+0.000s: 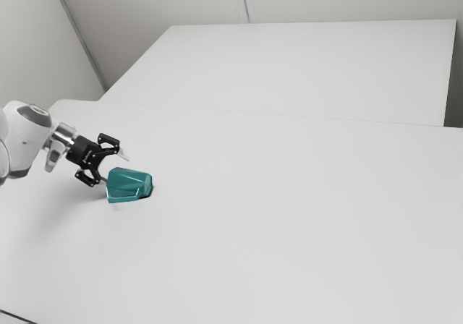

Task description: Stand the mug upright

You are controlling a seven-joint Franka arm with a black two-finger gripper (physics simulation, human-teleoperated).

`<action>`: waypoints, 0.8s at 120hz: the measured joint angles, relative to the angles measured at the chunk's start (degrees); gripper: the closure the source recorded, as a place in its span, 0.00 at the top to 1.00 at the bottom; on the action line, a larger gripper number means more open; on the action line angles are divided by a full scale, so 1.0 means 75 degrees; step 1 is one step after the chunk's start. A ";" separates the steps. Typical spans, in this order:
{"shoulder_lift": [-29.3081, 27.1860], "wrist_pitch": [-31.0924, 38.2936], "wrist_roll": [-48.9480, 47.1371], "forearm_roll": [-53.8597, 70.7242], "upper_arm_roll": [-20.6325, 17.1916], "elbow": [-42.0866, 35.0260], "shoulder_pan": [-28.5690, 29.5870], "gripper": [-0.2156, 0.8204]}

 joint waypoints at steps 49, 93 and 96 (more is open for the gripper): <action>0.0046 0.0085 0.0001 -0.0144 -0.0025 0.0024 -0.0116 0.21; -0.0253 0.0324 0.0000 -0.0046 -0.0507 0.0213 -0.0215 0.06; -0.0324 0.0358 0.0000 -0.0025 -0.0515 0.0180 -0.0255 0.05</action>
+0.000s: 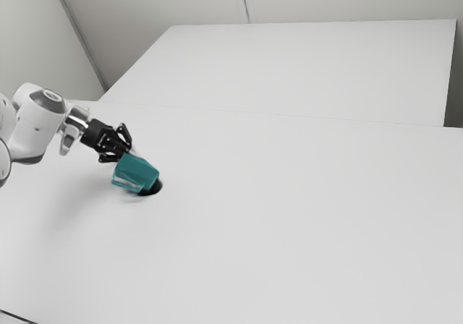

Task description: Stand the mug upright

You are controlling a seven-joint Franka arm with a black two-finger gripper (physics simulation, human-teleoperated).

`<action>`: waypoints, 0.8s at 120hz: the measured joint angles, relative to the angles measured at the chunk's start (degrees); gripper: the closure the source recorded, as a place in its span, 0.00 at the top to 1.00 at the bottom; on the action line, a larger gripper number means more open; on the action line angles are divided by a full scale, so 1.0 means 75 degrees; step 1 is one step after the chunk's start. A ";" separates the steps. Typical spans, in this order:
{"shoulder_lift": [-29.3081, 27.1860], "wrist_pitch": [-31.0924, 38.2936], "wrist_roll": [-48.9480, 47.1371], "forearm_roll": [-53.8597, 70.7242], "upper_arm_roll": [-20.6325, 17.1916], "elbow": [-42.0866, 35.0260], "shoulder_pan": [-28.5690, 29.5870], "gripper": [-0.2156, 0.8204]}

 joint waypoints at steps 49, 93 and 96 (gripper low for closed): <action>-0.2478 0.1396 0.0001 0.4126 -0.0713 -0.1593 -0.1736 0.04; -0.3630 0.2822 0.0002 0.7287 -0.1154 -0.3235 -0.3059 0.03; -0.3696 0.2877 0.0002 0.7257 -0.1156 -0.3354 -0.2839 0.03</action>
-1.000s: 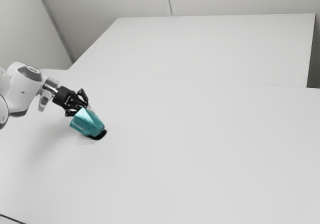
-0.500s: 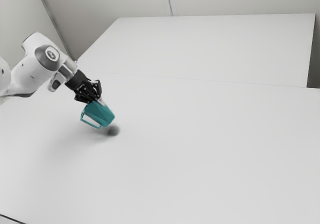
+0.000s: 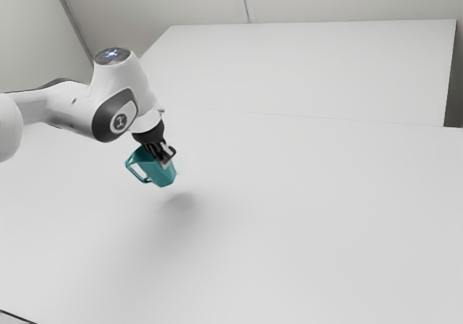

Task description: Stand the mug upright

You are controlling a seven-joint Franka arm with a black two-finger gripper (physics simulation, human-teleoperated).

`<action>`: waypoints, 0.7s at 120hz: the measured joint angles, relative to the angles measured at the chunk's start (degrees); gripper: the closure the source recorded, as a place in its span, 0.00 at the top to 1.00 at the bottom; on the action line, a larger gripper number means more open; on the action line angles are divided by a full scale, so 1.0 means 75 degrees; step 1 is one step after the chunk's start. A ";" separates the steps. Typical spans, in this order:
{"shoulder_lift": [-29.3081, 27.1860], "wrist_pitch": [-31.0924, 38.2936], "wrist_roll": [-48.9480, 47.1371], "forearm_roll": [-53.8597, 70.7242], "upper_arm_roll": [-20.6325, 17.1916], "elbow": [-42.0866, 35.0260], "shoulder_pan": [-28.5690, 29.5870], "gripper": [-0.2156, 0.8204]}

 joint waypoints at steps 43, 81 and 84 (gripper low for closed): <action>-0.0503 0.0573 0.0000 -0.0259 -0.0005 -0.1207 0.0303 0.03; -0.0160 0.0750 0.0000 -0.0290 -0.0004 -0.1303 0.0242 0.03; -0.0119 0.0756 0.0000 -0.0289 -0.0004 -0.1303 0.0242 0.03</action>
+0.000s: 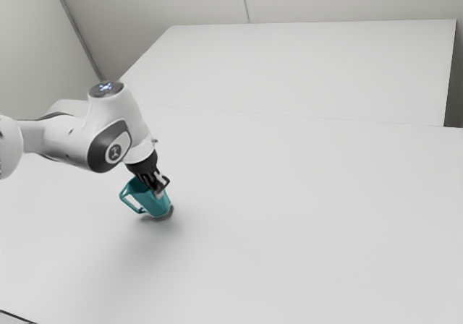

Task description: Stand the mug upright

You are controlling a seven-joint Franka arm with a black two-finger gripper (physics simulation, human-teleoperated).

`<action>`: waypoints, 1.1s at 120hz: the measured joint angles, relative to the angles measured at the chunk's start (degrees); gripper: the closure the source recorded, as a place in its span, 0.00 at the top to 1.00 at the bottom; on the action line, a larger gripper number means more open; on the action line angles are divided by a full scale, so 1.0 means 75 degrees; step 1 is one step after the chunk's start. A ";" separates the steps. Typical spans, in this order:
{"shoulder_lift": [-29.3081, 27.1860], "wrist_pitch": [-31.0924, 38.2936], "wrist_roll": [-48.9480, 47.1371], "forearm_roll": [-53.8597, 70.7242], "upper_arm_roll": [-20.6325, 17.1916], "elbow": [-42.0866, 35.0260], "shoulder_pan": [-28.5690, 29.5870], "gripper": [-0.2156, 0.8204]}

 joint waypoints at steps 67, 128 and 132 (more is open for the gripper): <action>-0.0457 -0.0109 -0.0003 0.0171 -0.0004 0.0064 -0.0173 0.63; -0.0144 -0.3003 -0.0003 0.0139 0.0079 0.3872 -0.0316 0.78; -0.0067 -0.3228 -0.0003 0.0128 0.0085 0.4118 -0.0317 0.78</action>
